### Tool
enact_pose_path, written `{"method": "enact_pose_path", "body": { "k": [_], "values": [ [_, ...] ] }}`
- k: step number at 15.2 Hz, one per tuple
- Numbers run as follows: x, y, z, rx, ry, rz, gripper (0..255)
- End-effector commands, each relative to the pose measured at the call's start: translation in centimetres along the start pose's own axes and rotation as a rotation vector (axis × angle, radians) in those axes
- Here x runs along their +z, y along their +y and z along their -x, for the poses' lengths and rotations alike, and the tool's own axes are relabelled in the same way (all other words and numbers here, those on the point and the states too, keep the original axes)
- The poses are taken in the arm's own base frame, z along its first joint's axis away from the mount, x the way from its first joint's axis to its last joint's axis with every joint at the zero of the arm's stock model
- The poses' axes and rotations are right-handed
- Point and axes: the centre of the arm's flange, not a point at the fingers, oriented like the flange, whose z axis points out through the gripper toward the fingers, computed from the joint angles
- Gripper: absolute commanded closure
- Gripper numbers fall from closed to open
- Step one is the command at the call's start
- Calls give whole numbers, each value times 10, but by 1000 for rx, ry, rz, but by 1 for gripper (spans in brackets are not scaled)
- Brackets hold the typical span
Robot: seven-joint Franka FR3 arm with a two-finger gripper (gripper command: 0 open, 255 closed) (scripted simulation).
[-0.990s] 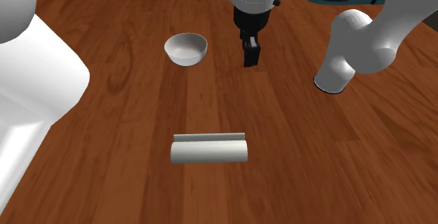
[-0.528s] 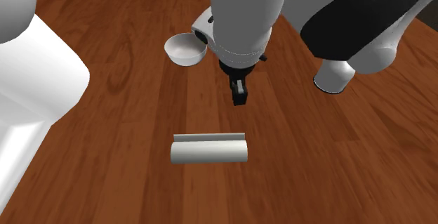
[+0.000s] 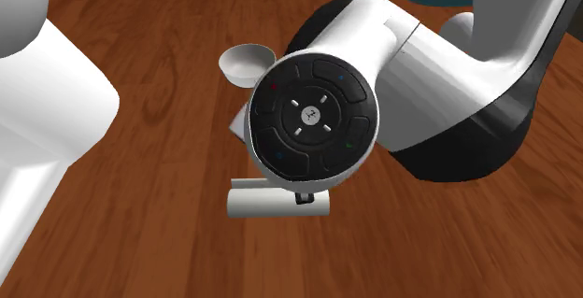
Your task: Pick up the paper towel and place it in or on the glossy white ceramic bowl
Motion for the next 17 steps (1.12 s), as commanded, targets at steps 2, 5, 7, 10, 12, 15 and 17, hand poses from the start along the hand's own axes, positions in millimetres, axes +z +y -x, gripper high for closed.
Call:
{"method": "enact_pose_path", "body": {
  "k": [2,5,7,10,12,15,17],
  "values": [
    [6,-42,-17,-10,5,42,0],
    [13,-84,-32,-23,9,82,0],
    [15,-100,-38,-28,11,98,0],
    [31,-99,-38,-28,11,98,0],
    [42,-98,-38,-28,11,98,0],
    [55,-96,-38,-28,11,98,0],
    [55,-96,-39,-28,11,98,0]
  ]
}}
